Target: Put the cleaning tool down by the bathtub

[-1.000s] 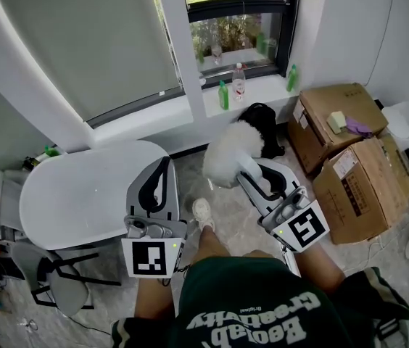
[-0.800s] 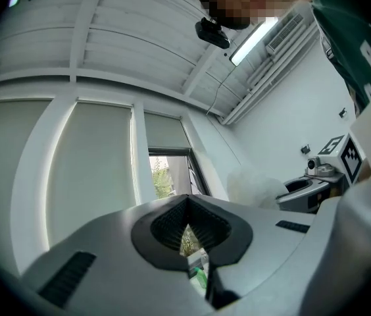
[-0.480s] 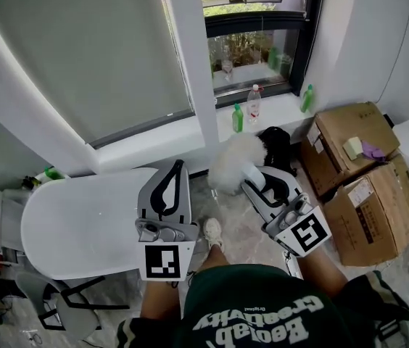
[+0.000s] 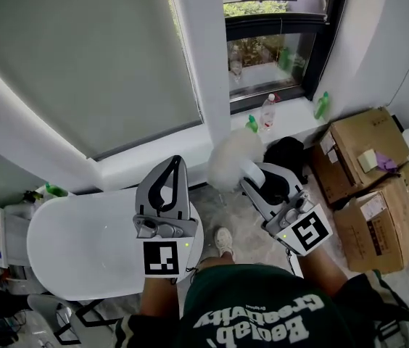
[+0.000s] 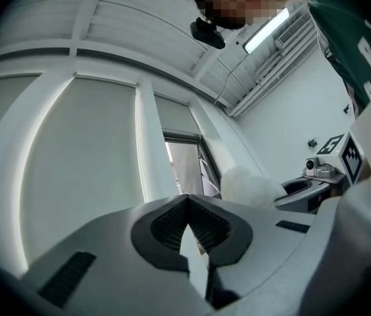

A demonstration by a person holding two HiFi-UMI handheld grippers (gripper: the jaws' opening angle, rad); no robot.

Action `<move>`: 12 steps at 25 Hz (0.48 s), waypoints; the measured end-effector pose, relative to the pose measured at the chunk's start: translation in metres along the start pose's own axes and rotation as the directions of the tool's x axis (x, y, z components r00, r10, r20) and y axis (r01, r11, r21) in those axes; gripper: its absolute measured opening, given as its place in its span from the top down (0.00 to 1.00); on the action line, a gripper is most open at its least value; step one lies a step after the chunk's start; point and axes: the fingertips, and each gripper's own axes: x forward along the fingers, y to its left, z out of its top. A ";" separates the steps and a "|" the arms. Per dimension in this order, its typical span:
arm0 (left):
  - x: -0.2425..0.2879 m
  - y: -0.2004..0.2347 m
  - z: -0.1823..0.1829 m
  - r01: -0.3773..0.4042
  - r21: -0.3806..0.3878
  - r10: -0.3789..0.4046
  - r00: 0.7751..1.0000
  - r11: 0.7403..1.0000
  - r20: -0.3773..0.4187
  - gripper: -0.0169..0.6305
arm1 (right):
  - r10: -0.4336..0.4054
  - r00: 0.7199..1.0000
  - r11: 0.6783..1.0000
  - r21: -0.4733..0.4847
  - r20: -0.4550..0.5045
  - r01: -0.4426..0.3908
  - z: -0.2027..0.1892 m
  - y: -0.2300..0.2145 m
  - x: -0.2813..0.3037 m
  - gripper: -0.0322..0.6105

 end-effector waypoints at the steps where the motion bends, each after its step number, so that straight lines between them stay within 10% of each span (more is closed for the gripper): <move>1: 0.008 0.007 -0.004 0.005 -0.003 -0.005 1.000 1.000 -0.001 0.97 | -0.002 1.000 1.000 0.002 -0.002 0.002 -0.002 -0.005 0.010 0.80; 12: 0.064 0.061 -0.040 0.049 -0.009 -0.049 0.999 0.999 -0.011 0.97 | -0.017 0.998 1.000 -0.002 -0.058 0.017 -0.024 -0.034 0.087 0.80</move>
